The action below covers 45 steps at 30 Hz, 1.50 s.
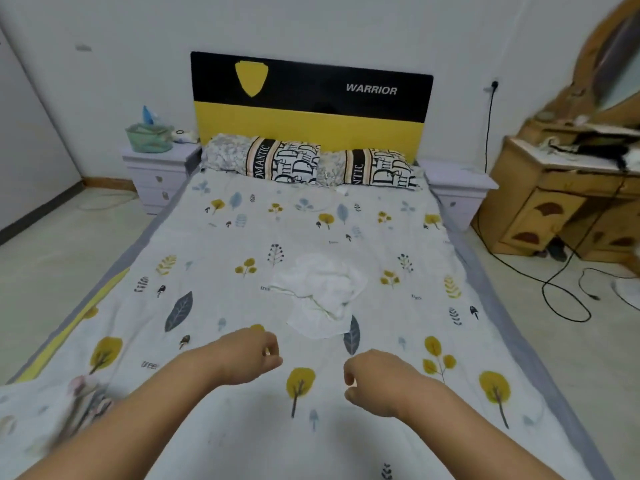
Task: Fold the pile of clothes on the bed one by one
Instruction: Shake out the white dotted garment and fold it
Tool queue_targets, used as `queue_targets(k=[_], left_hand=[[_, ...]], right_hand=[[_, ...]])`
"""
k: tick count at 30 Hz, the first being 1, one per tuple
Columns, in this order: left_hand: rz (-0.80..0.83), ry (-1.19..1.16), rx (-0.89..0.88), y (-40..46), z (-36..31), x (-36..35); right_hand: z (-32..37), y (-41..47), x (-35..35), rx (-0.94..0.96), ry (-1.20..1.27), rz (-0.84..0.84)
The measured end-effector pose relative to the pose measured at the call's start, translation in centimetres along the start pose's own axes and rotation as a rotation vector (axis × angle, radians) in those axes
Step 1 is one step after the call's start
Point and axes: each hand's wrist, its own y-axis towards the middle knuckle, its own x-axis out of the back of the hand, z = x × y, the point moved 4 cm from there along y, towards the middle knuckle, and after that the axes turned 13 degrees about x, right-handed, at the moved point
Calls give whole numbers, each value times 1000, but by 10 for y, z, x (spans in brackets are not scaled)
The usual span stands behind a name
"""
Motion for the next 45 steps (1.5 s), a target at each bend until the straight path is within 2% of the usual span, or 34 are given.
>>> queue_targets(k=[6, 12, 19, 30, 33, 37, 39, 41, 43, 45], left_hand=[[50, -23, 29, 56, -41, -34], [39, -9, 88, 126, -46, -60], [-34, 31, 76, 233, -47, -89], [-51, 190, 109, 380, -40, -141], [-97, 153, 167, 415, -30, -148], [-77, 60, 191, 458, -11, -161], [-68, 66, 144, 469, -5, -168], [-142, 52, 116, 468, -5, -167], [-209, 18, 86, 459, -10, -163], [-186, 2, 47, 442, -17, -165]], right_hand=[[-83, 24, -22, -58, 28, 54], [-142, 82, -41, -101, 89, 63], [-189, 180, -65, -111, 105, -40], [-226, 317, -125, -103, 74, -105], [-233, 346, -130, -96, 42, -104], [-244, 383, -133, -68, 33, -204], [-248, 397, -138, -55, 68, -199], [-246, 404, -144, -40, 69, -176], [-241, 400, -143, -20, -1, -230], [-233, 387, -141, -1, -58, -279]])
